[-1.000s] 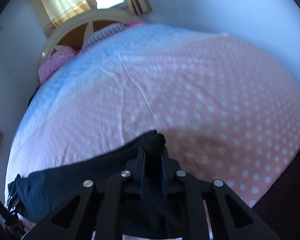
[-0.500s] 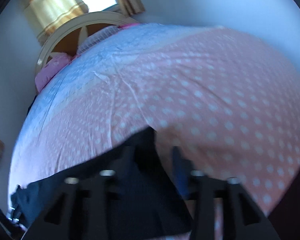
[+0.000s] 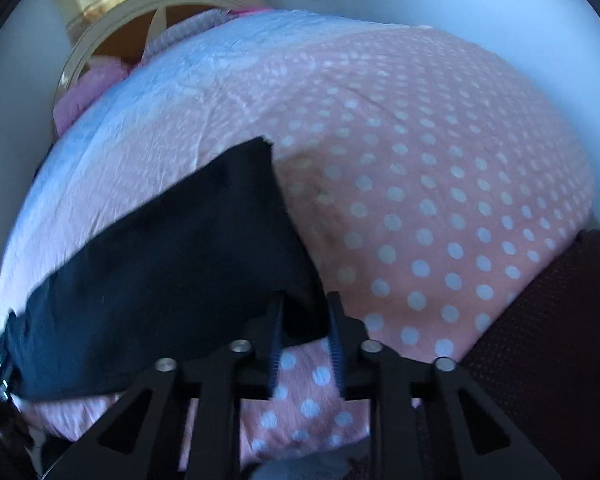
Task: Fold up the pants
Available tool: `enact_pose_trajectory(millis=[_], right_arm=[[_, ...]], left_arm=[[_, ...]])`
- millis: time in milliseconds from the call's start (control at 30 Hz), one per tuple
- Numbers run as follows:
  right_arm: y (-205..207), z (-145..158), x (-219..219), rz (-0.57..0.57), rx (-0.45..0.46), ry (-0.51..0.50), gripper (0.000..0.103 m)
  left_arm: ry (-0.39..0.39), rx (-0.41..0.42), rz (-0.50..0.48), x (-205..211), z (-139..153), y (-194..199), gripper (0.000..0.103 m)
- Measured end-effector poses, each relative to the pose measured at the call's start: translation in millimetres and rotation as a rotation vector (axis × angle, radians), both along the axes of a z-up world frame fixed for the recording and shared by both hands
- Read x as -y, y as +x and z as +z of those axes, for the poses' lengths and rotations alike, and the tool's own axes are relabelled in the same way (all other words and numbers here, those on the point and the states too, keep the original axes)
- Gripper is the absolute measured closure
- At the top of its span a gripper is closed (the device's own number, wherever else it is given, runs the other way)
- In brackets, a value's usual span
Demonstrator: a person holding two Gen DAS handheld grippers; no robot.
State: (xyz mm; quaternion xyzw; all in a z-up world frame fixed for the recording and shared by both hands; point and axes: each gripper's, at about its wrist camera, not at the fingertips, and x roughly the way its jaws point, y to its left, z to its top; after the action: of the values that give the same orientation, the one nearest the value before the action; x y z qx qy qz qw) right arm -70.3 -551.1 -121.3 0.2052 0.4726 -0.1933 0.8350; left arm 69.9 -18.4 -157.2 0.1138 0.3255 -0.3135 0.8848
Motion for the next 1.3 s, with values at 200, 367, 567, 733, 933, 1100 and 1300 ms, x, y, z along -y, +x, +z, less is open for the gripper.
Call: enact_pose_trajectory(millis=[200, 367, 567, 733, 933, 1100, 1300], right_arm=[[2, 5, -9, 0.050, -0.058, -0.073, 0.084], [13, 42, -51, 0.050, -0.007, -0.280, 0.057], [55, 56, -180, 0.408, 0.105, -0.276, 0.056], [73, 18, -247, 0.559, 0.041, -0.264, 0.056], [37, -5, -277, 0.613, -0.001, -0.356, 0.057], [48, 22, -286, 0.619, 0.027, -0.329, 0.057], [71, 35, -367, 0.801, 0.142, -0.272, 0.057]], left_arm=[[0.002, -0.004, 0.009, -14, -2, -5, 0.026], [-0.025, 0.018, 0.037, -22, 5, -8, 0.026], [0.012, 0.021, 0.043, -15, 0, -5, 0.026], [0.001, -0.002, 0.032, -20, -6, -7, 0.023], [-0.003, 0.016, 0.000, -27, -10, -20, 0.022], [-0.001, 0.026, 0.017, -27, -2, -25, 0.022], [0.039, 0.128, 0.087, -40, 13, -21, 0.014]])
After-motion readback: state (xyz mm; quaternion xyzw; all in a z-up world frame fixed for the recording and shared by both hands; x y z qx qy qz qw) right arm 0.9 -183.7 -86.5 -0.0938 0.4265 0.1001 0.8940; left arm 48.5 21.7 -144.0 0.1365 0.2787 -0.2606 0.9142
